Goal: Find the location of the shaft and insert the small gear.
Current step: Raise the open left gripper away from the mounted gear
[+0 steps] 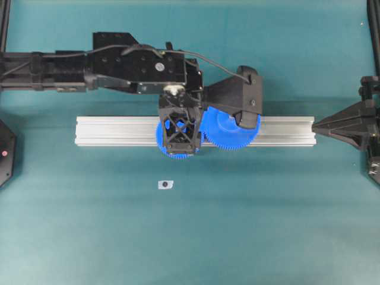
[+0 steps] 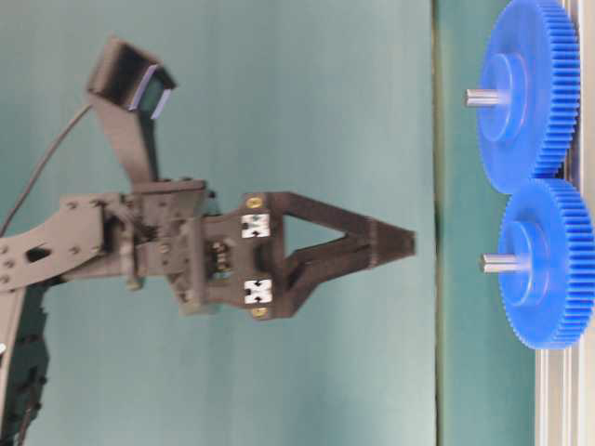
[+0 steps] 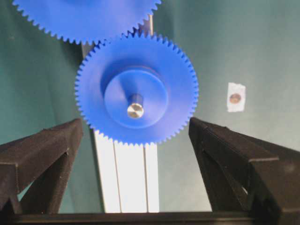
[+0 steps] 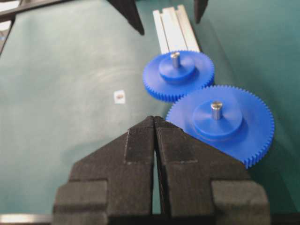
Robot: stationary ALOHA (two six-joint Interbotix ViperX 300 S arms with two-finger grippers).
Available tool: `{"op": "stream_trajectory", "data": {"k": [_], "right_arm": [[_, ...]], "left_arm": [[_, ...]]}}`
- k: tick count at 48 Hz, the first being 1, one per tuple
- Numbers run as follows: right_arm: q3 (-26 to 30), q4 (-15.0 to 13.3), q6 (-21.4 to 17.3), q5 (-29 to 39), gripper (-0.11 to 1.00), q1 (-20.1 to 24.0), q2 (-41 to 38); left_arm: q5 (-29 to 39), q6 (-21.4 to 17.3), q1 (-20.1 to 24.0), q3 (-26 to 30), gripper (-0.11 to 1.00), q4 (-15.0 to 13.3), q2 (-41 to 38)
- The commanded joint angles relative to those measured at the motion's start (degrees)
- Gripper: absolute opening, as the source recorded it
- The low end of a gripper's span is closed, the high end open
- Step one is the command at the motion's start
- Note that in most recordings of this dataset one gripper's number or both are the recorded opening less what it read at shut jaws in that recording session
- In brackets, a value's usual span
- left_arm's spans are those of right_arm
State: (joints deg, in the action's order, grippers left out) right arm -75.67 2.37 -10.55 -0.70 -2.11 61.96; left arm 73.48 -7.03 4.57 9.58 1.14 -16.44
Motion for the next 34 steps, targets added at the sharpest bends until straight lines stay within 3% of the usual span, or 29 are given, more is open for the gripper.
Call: {"op": "stream_trajectory", "data": {"k": [1,34], "right_arm": [[0.6,0.1,-0.6,-0.4,-0.01,-0.1,-0.4],[0.6,0.1,-0.7,-0.4,-0.01,-0.1,-0.4]], "left_arm": [[0.0,0.1,0.0,1.1,0.93,0.1,3.3],[0.7,0.2,0.0,0.1,0.93,0.1,6.2]]}}
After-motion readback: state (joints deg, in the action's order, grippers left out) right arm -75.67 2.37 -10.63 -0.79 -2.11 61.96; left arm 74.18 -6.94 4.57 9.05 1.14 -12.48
